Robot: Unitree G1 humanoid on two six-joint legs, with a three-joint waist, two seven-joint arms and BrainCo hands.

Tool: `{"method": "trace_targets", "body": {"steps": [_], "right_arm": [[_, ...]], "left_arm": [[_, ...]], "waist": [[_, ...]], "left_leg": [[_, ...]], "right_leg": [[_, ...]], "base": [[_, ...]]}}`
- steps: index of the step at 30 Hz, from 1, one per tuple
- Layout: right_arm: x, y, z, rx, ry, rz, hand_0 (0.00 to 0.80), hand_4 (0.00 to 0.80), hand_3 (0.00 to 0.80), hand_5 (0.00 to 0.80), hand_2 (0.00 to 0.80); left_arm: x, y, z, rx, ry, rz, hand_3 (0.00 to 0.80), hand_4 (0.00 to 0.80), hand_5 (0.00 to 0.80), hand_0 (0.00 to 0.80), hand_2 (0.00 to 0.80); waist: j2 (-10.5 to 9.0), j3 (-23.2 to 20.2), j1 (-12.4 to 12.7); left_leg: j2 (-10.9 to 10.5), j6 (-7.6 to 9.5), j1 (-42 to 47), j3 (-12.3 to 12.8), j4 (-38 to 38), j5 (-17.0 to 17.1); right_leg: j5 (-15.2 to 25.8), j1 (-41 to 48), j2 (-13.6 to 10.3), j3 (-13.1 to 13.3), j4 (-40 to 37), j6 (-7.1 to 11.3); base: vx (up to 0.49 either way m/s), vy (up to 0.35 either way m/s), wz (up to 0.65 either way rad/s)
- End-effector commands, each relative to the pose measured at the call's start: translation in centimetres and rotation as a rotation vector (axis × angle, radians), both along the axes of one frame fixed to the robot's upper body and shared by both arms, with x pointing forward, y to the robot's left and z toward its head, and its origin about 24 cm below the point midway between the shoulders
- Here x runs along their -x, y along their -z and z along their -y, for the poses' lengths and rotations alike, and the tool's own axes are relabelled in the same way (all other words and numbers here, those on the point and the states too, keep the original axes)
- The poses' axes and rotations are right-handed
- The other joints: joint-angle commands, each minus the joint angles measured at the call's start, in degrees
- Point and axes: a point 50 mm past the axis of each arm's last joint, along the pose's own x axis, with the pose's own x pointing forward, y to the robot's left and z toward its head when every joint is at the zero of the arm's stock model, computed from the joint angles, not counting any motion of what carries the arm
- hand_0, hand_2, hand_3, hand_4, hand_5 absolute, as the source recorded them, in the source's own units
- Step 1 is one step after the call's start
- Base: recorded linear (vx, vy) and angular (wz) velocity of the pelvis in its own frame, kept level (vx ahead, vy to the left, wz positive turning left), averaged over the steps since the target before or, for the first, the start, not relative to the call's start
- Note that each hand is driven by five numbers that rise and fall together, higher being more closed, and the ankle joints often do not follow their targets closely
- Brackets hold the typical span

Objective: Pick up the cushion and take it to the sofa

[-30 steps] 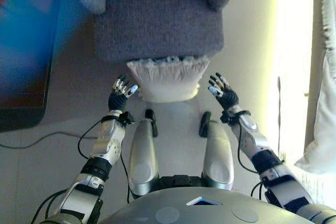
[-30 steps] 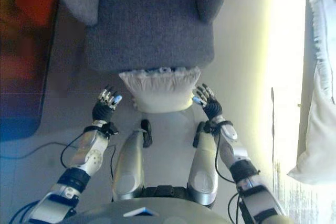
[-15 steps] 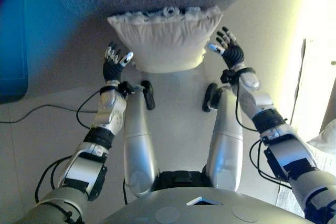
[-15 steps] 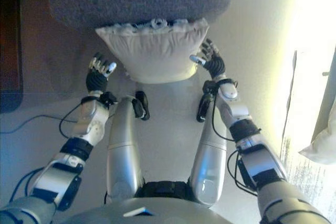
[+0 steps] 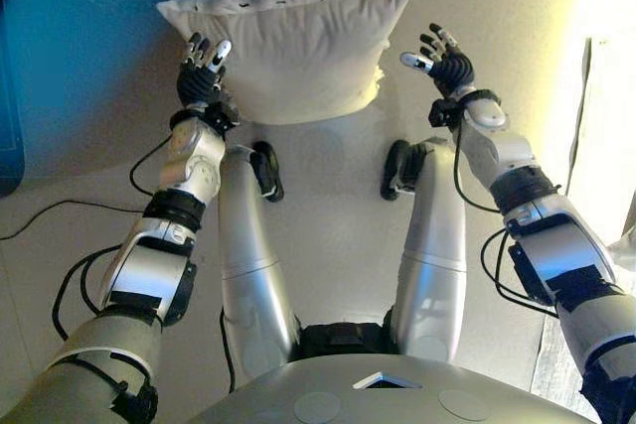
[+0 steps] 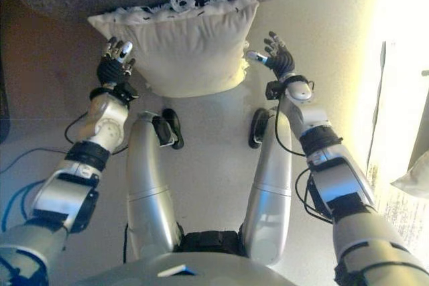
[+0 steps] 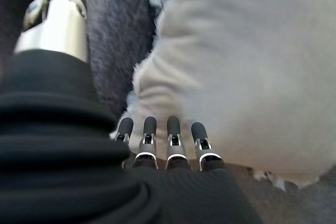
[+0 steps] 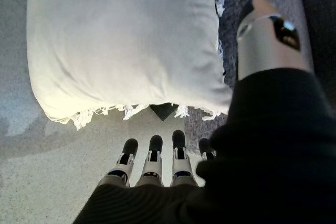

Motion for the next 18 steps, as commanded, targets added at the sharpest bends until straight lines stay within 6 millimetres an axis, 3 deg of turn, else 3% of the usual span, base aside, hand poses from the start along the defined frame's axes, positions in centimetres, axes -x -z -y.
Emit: {"method": "trace_targets", "body": {"steps": [1, 10, 18], "right_arm": [[-0.3, -0.2, -0.4, -0.02, -0.056, -0.006, 0.0, 0.0, 0.0, 0.0, 0.0], [-1.6, -2.3, -0.7, -0.003, -0.08, -0.021, 0.0, 0.0, 0.0, 0.0, 0.0], [-2.7, -5.9, -1.2, 0.046, -0.098, 0.025, 0.0, 0.0, 0.0, 0.0, 0.0]], "left_arm": [[-0.1, 0.3, -1.3, 0.054, -0.076, -0.024, 0.0, 0.0, 0.0, 0.0, 0.0], [-1.2, -1.5, -3.1, 0.077, -0.112, -0.045, 0.0, 0.0, 0.0, 0.0, 0.0], [-1.9, -3.2, -4.9, 0.048, -0.115, -0.072, 0.0, 0.0, 0.0, 0.0, 0.0]], "waist": [[1.72, -2.66, -0.55], [1.85, -1.54, -0.45], [2.87, 0.38, -0.24]], "left_leg": [[0.02, 2.42, -0.61, 2.34, 1.15, -1.01], [0.73, 2.01, -0.89, 2.33, 2.59, -0.69], [0.93, 1.93, -0.74, 2.97, 2.74, -0.6]], "right_leg": [[4.31, 1.71, 0.23, 2.33, -3.07, -0.43], [4.74, 1.09, -0.43, 2.8, -1.67, -0.8], [5.64, 1.07, -1.39, 3.48, -2.48, -1.03]], "base": [[0.0, 0.0, 0.0], [0.009, 0.017, 0.0], [-0.001, 0.064, 0.01]]}}
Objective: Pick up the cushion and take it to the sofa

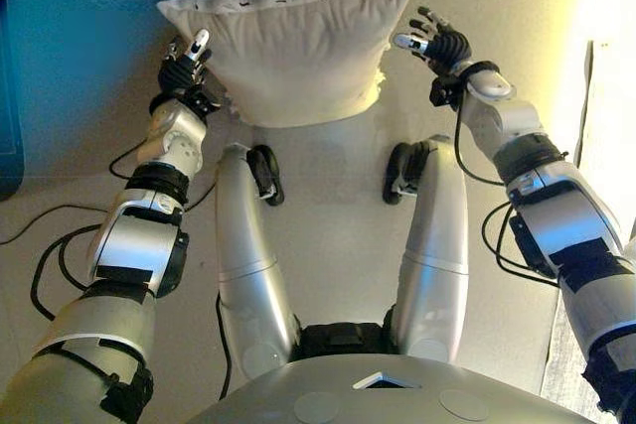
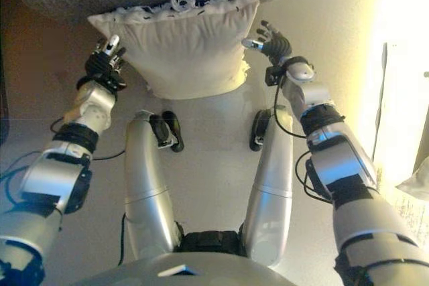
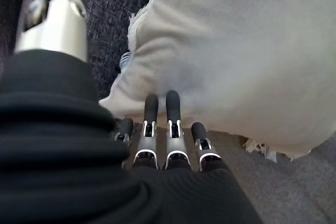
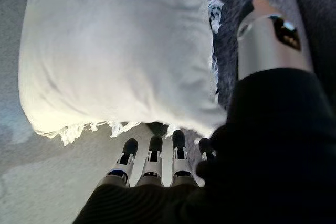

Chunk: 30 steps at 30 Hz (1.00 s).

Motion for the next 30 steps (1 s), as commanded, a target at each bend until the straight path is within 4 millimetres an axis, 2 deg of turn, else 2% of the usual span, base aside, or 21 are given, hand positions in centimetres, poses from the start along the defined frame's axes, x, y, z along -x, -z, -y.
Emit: {"method": "trace_targets", "body": {"steps": [1, 6, 10, 16, 21, 30], "right_arm": [[-0.6, -2.7, -0.2, -0.017, -0.01, 0.057, 0.0, 0.0, 0.0, 0.0, 0.0], [-0.8, -3.6, -0.3, -0.002, -0.013, 0.073, 0.0, 0.0, 0.0, 0.0, 0.0], [-0.9, -4.3, -0.6, 0.009, -0.035, 0.083, 0.0, 0.0, 0.0, 0.0, 0.0], [-0.9, -5.7, -1.6, 0.022, -0.07, 0.113, 0.0, 0.0, 0.0, 0.0, 0.0], [-0.8, -6.3, -2.5, 0.041, -0.107, 0.119, 0.0, 0.0, 0.0, 0.0, 0.0], [-0.8, -6.7, -3.8, 0.09, -0.154, 0.113, 0.0, 0.0, 0.0, 0.0, 0.0]], "left_arm": [[-0.3, -1.7, -1.8, 0.021, -0.057, 0.028, 0.0, 0.0, 0.0, 0.0, 0.0], [0.1, -1.3, -3.1, -0.007, -0.098, -0.008, 0.0, 0.0, 0.0, 0.0, 0.0], [-0.2, -1.7, -2.4, -0.083, -0.038, 0.001, 0.0, 0.0, 0.0, 0.0, 0.0], [-1.2, -4.1, -1.1, -0.233, 0.015, 0.021, 0.0, 0.0, 0.0, 0.0, 0.0], [-1.8, -5.4, 0.0, -0.261, 0.053, 0.055, 0.0, 0.0, 0.0, 0.0, 0.0], [-2.3, -6.4, 1.5, -0.263, 0.099, 0.102, 0.0, 0.0, 0.0, 0.0, 0.0]], "waist": [[2.81, 0.55, -0.19], [3.26, 0.68, 0.03], [3.53, 0.69, 0.09], [3.86, 0.69, -0.33], [4.33, 0.69, -0.63], [5.15, 0.69, -0.81]], "left_leg": [[0.65, 1.61, 1.04, 3.01, -1.01, 0.11], [0.62, 1.67, 0.99, 3.71, -1.16, -0.53], [0.72, 1.85, 0.5, 4.26, -1.4, -0.85], [0.62, 2.3, -0.52, 5.13, -1.69, -1.4], [0.49, 2.61, -0.97, 5.94, -2.0, -1.65], [0.69, 2.63, -1.67, 7.04, -2.26, -1.34]], "right_leg": [[6.59, 2.82, -1.09, 2.37, -6.25, -1.07], [6.71, 2.67, -1.75, 2.6, -7.03, -1.15], [7.14, 2.23, -2.13, 2.82, -8.0, -1.08], [8.22, 1.28, -2.39, 3.42, -9.85, -0.83], [9.17, 0.77, -2.5, 4.08, -11.37, -0.72], [10.23, -0.16, -2.58, 4.89, -12.59, -0.84]], "base": [[0.012, 0.068, 0.01], [0.019, 0.069, 0.01], [0.008, 0.076, 0.05], [-0.001, 0.075, 0.0], [0.005, 0.087, -0.04], [-0.003, 0.065, -0.04]]}}
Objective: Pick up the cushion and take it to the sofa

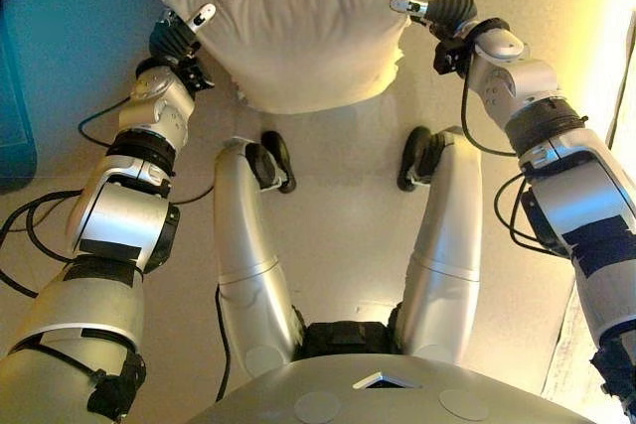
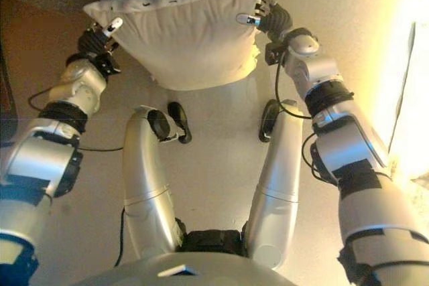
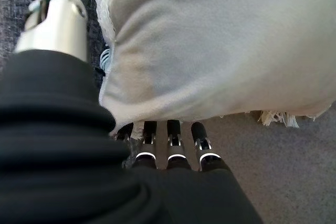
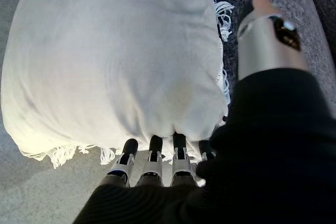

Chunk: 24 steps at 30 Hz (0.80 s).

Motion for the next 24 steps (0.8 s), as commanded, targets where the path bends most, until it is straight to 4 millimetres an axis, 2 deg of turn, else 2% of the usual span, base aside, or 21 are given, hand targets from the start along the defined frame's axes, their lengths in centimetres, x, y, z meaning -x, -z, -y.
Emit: {"method": "trace_targets", "body": {"steps": [1, 7, 14, 19, 24], "right_arm": [[-0.1, -3.4, -3.4, 0.044, -0.123, 0.085, 0.0, 0.0, 0.0, 0.0, 0.0], [0.0, -3.8, -4.6, 0.065, -0.152, 0.102, 0.0, 0.0, 0.0, 0.0, 0.0], [-0.3, -4.5, -4.6, 0.078, -0.026, 0.149, 0.0, 0.0, 0.0, 0.0, 0.0], [-0.6, -4.7, -2.8, 0.062, 0.102, 0.149, 0.0, 0.0, 0.0, 0.0, 0.0], [-0.8, -4.5, -0.1, 0.044, 0.214, 0.135, 0.0, 0.0, 0.0, 0.0, 0.0]], "left_arm": [[-0.8, -3.4, 1.1, -0.032, 0.032, 0.113, 0.0, 0.0, 0.0, 0.0, 0.0], [-1.2, -4.1, 2.4, -0.028, 0.085, 0.154, 0.0, 0.0, 0.0, 0.0, 0.0], [-1.5, -5.1, 3.5, -0.016, 0.086, 0.186, 0.0, 0.0, 0.0, 0.0, 0.0], [-1.5, -5.4, 3.9, -0.009, 0.109, 0.214, 0.0, 0.0, 0.0, 0.0, 0.0], [-1.5, -5.7, 4.4, 0.006, 0.135, 0.252, 0.0, 0.0, 0.0, 0.0, 0.0]], "waist": [[2.85, -0.62, -1.24], [3.17, -0.62, -1.29], [3.63, -0.62, -1.55], [3.91, -0.62, -1.66], [4.03, -0.62, -2.01]], "left_leg": [[-0.11, -0.43, 0.88, 3.25, -3.08, 0.57], [-0.22, -0.47, 0.91, 3.66, -3.99, 0.93], [-0.2, -0.52, 1.35, 4.32, -5.07, 1.18], [-0.38, -0.63, 1.57, 4.67, -6.5, 1.45], [-0.3, -0.63, 2.24, 5.15, -7.95, 1.49]], "right_leg": [[9.87, 2.91, -1.87, 2.56, -11.16, -1.81], [10.16, 3.02, -1.72, 2.72, -12.27, -1.93], [10.47, 3.35, -1.43, 2.78, -13.63, -2.05], [10.84, 3.59, -1.15, 2.53, -15.06, -1.94], [11.12, 3.99, -0.96, 2.42, -16.35, -1.75]], "base": [[-0.019, 0.054, -0.05], [-0.013, 0.031, -0.06], [0.0, 0.0, 0.0], [-0.012, 0.007, -0.03], [-0.003, 0.003, -0.01]]}}
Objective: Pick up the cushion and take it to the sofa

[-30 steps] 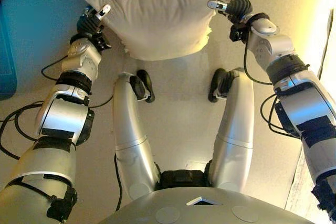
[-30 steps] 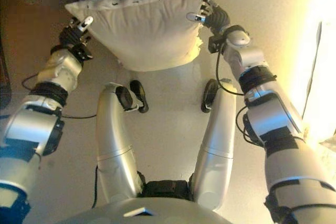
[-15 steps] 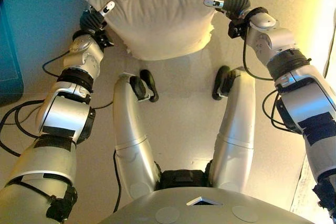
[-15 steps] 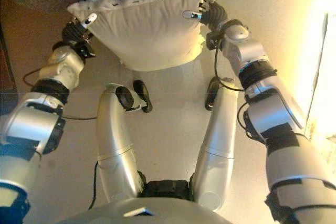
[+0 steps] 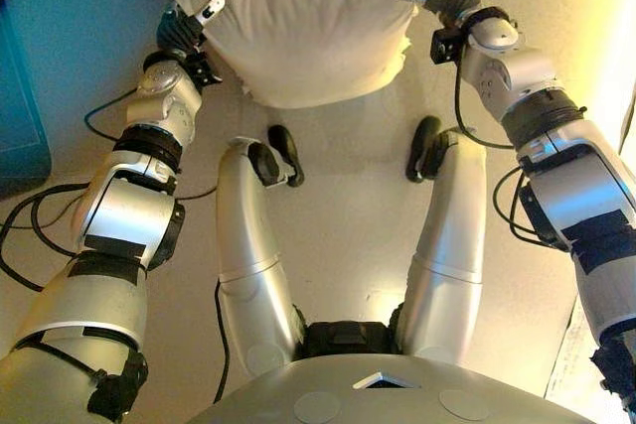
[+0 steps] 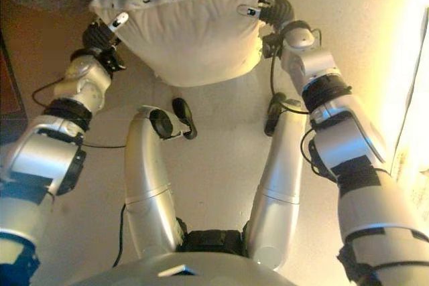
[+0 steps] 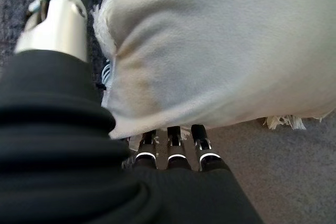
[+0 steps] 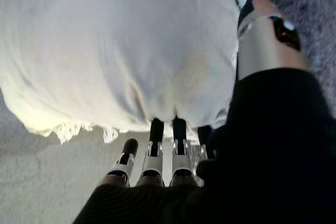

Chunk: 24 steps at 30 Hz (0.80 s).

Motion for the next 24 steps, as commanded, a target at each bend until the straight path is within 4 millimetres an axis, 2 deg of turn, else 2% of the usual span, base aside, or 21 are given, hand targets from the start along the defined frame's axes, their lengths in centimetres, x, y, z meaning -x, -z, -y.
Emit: {"method": "trace_targets", "body": {"steps": [1, 8, 14, 20, 24], "right_arm": [[-0.4, -3.1, 0.1, -0.005, 0.023, 0.085, 0.0, 0.0, 0.0, 0.0, 0.0], [-0.2, -2.9, 2.9, -0.04, 0.034, 0.074, 0.0, 0.0, 0.0, 0.0, 0.0], [-0.3, -3.1, 2.8, -0.048, 0.02, 0.078, 0.0, 0.0, 0.0, 0.0, 0.0], [-0.4, -2.4, 2.7, -0.023, 0.02, 0.042, 0.0, 0.0, 0.0, 0.0, 0.0], [-0.5, -2.4, 1.7, 0.028, -0.073, 0.021, 0.0, 0.0, 0.0, 0.0, 0.0]], "left_arm": [[-1.0, -4.9, 2.9, 0.034, 0.101, 0.212, 0.0, 0.0, 0.0, 0.0, 0.0], [-0.9, -5.1, 3.2, 0.018, 0.124, 0.247, 0.0, 0.0, 0.0, 0.0, 0.0], [-0.9, -5.7, 2.9, 0.014, 0.121, 0.271, 0.0, 0.0, 0.0, 0.0, 0.0], [-0.9, -5.6, 3.2, 0.024, 0.127, 0.289, 0.0, 0.0, 0.0, 0.0, 0.0], [-0.9, -5.9, 3.6, 0.034, 0.134, 0.298, 0.0, 0.0, 0.0, 0.0, 0.0]], "waist": [[3.62, -0.61, -2.09], [3.33, -0.61, -1.92], [3.06, -0.61, -1.62], [3.63, -0.61, -1.63], [4.18, -0.61, -1.51]], "left_leg": [[-0.75, -1.69, 1.08, 1.5, -3.55, 1.42], [-0.75, -1.68, 0.81, 1.4, -3.78, 0.92], [-0.84, -1.79, 0.15, 1.15, -3.62, 0.6], [-1.06, -1.87, 0.23, 1.6, -4.45, 0.7], [-1.31, -1.92, -0.27, 1.78, -4.35, 0.62]], "right_leg": [[8.67, 4.67, -1.06, 1.3, -10.6, -3.11], [8.39, 4.65, -1.12, 0.74, -11.0, -2.92], [7.97, 4.31, -1.26, 0.2, -11.06, -3.04], [7.71, 4.1, -1.25, 0.22, -11.46, -3.11], [7.35, 3.56, -1.2, 0.45, -11.3, -3.33]], "base": [[0.007, -0.005, -0.05], [0.001, -0.018, -0.01], [-0.001, -0.01, 0.0], [0.002, 0.02, 0.01], [0.001, 0.01, 0.0]]}}
